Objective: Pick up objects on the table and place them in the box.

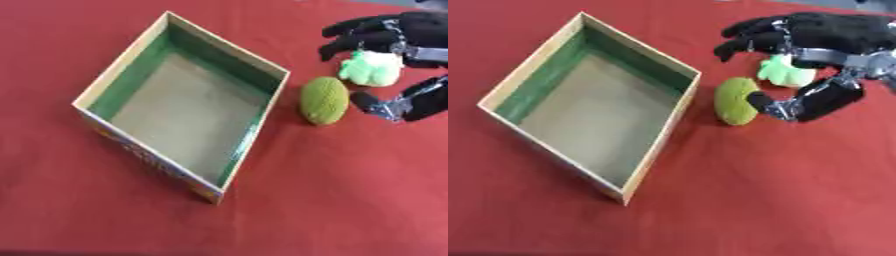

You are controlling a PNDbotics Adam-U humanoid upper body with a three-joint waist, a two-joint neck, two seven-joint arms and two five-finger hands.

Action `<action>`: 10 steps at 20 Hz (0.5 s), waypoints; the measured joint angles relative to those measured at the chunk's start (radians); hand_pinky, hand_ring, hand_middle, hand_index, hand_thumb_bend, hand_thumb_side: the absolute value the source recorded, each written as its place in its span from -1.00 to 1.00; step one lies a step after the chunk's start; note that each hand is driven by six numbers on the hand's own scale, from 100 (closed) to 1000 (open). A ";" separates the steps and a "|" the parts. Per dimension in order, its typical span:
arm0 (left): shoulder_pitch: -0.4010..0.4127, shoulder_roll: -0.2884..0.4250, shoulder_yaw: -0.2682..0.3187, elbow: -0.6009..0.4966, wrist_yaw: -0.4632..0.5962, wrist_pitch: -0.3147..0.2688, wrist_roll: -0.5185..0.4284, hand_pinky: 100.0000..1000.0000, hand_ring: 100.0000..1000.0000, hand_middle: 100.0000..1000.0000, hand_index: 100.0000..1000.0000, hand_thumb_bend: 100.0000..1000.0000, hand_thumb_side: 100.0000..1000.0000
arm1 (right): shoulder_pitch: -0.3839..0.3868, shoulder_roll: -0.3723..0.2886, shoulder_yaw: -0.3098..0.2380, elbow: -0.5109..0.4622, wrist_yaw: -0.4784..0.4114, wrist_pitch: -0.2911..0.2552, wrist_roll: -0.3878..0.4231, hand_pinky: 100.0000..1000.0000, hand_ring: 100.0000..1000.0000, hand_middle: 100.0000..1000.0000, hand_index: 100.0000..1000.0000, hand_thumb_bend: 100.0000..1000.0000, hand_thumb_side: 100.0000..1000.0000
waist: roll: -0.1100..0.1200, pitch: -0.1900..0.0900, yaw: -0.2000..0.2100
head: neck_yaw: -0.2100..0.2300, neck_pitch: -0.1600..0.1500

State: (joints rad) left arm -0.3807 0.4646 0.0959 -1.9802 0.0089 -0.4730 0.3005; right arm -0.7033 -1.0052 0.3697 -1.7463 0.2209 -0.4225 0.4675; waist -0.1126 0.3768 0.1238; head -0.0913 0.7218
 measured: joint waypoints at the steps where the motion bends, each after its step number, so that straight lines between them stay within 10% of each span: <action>1: 0.000 0.000 0.000 0.000 0.000 0.001 -0.001 0.65 0.56 0.39 0.80 -0.82 0.30 | -0.019 0.014 0.006 0.025 -0.004 0.000 0.016 0.93 1.00 0.55 0.95 -1.00 -0.74 | 0.000 0.000 0.000 | -0.004 0.003; 10: -0.001 -0.001 -0.005 0.000 0.006 0.004 -0.008 0.65 0.56 0.39 0.80 -0.82 0.31 | -0.097 0.098 0.027 0.202 0.002 -0.032 0.159 1.00 1.00 0.60 1.00 -1.00 -0.64 | 0.000 0.000 0.005 | -0.012 0.017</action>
State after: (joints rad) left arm -0.3819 0.4637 0.0908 -1.9803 0.0146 -0.4687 0.2927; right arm -0.8005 -0.9076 0.3966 -1.5442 0.2224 -0.4543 0.6265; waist -0.1126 0.3766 0.1283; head -0.1032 0.7384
